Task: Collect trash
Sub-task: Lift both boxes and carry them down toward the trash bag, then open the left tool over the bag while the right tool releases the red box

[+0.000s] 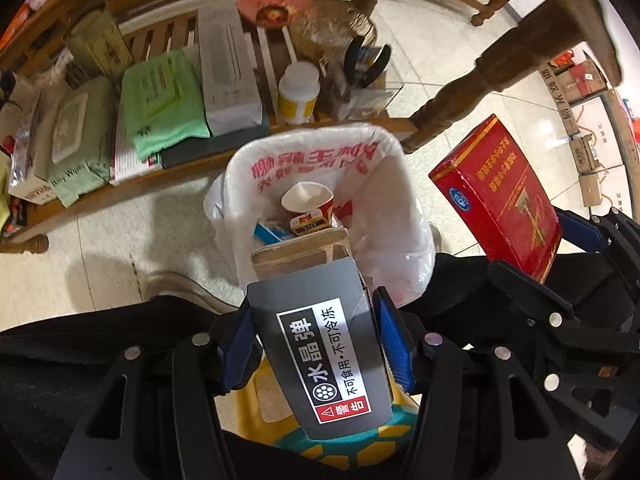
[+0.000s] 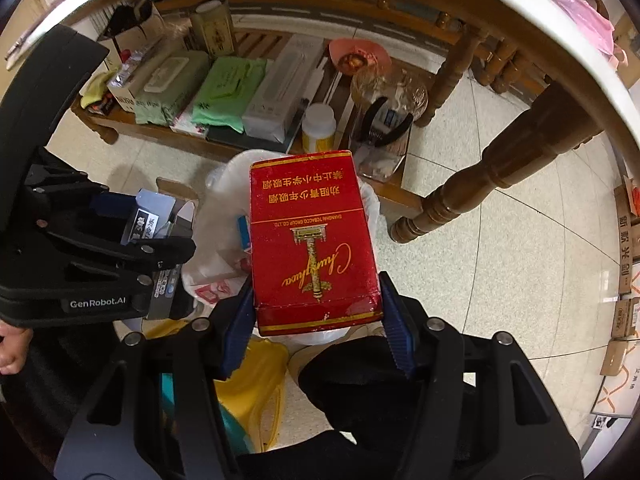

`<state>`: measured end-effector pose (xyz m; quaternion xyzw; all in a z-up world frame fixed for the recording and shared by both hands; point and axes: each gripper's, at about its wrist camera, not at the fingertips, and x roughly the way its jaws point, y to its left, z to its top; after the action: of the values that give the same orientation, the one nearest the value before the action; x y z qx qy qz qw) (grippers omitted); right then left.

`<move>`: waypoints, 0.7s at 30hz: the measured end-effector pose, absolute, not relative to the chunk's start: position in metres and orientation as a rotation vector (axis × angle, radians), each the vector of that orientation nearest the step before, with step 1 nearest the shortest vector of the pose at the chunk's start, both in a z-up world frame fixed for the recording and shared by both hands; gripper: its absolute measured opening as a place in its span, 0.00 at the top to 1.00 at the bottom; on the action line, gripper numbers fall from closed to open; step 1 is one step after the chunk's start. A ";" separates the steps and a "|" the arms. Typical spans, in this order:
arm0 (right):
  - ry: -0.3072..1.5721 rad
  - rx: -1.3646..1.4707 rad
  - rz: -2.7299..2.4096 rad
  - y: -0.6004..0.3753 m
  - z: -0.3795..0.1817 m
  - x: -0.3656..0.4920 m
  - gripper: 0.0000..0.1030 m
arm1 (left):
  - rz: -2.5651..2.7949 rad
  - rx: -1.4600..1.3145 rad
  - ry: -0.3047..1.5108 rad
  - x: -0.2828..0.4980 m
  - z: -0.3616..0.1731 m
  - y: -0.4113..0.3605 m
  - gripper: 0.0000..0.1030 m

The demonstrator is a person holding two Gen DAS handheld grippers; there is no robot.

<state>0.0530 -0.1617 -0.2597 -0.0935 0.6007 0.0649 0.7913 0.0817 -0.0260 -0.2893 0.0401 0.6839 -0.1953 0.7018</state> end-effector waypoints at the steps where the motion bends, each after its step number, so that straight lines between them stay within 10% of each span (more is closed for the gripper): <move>1: 1.300 -0.205 0.139 -0.161 -0.265 0.054 0.45 | -0.431 0.090 1.528 0.083 -0.294 -0.027 0.46; 21: 1.472 -0.192 0.133 -0.170 -0.363 0.096 0.45 | -0.358 0.102 1.645 0.117 -0.367 -0.029 0.53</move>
<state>0.0964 -0.1701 -0.3633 -0.0874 0.6697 0.0604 0.7350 0.1166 -0.0292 -0.3668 0.0453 0.7284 -0.1587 0.6650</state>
